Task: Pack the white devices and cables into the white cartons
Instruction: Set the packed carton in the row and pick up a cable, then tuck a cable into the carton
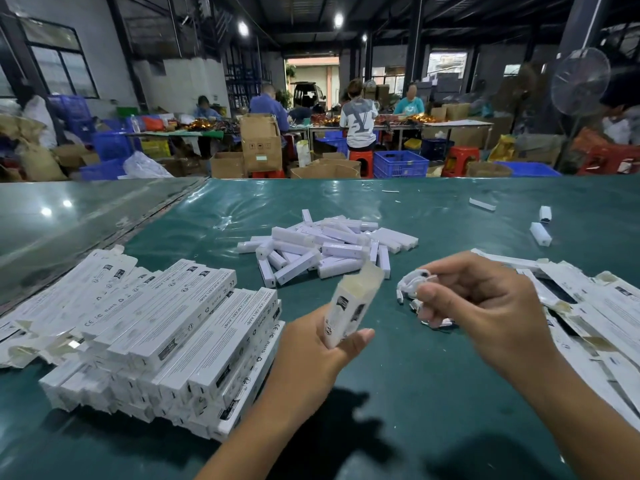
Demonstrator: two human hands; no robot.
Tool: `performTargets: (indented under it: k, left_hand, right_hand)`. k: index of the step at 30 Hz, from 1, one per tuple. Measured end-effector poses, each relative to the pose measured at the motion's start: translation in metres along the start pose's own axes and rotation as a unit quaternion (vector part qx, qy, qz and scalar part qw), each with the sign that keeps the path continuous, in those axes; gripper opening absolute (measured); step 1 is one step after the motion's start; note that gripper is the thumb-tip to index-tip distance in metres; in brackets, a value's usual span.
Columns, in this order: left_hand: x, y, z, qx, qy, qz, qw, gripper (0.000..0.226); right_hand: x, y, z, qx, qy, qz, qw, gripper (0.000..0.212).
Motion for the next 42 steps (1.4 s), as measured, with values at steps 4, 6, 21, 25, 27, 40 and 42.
performTargets:
  k: [4, 6, 21, 25, 27, 40, 42]
  left_hand:
    - [0.004, 0.015, -0.012, -0.084, -0.026, -0.08, 0.993, 0.028]
    - [0.004, 0.019, -0.015, -0.091, -0.033, -0.099, 0.99, 0.03]
    - [0.006, 0.03, -0.017, -0.115, -0.031, -0.143, 0.983, 0.018]
    - [0.005, 0.022, -0.01, -0.089, -0.007, -0.119, 0.989, 0.015]
    - [0.005, 0.019, -0.008, -0.089, -0.001, -0.112, 0.99, 0.018]
    - [0.018, 0.044, -0.003, 0.011, 0.033, -0.219, 0.975, 0.043]
    - [0.016, 0.042, -0.004, 0.026, 0.032, -0.21, 0.977, 0.043]
  right_hand:
    - [0.009, -0.029, -0.014, 0.079, -0.001, 0.069, 0.995, 0.015]
    - [0.013, -0.037, -0.02, 0.154, -0.006, 0.106, 0.982, 0.009]
    - [0.018, -0.013, -0.047, 0.381, -0.092, 0.02, 0.92, 0.044]
    - [0.018, -0.028, -0.042, 0.354, -0.055, 0.079, 0.93, 0.037]
    - [0.018, -0.038, -0.033, 0.329, -0.014, 0.117, 0.937, 0.027]
    - [0.019, -0.003, -0.048, 0.189, -0.104, 0.025, 0.976, 0.03]
    - [0.018, 0.003, -0.049, 0.136, -0.109, -0.012, 0.985, 0.031]
Point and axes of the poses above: each hand's wrist, its own x-axis away from the middle knuckle, its own z-axis out of the back of the hand, y = z × x, the point moved 10 cm from there along -x, towards the middle knuckle, and after that the axes turned 6 degrees about -z, right-handed, at the moved point
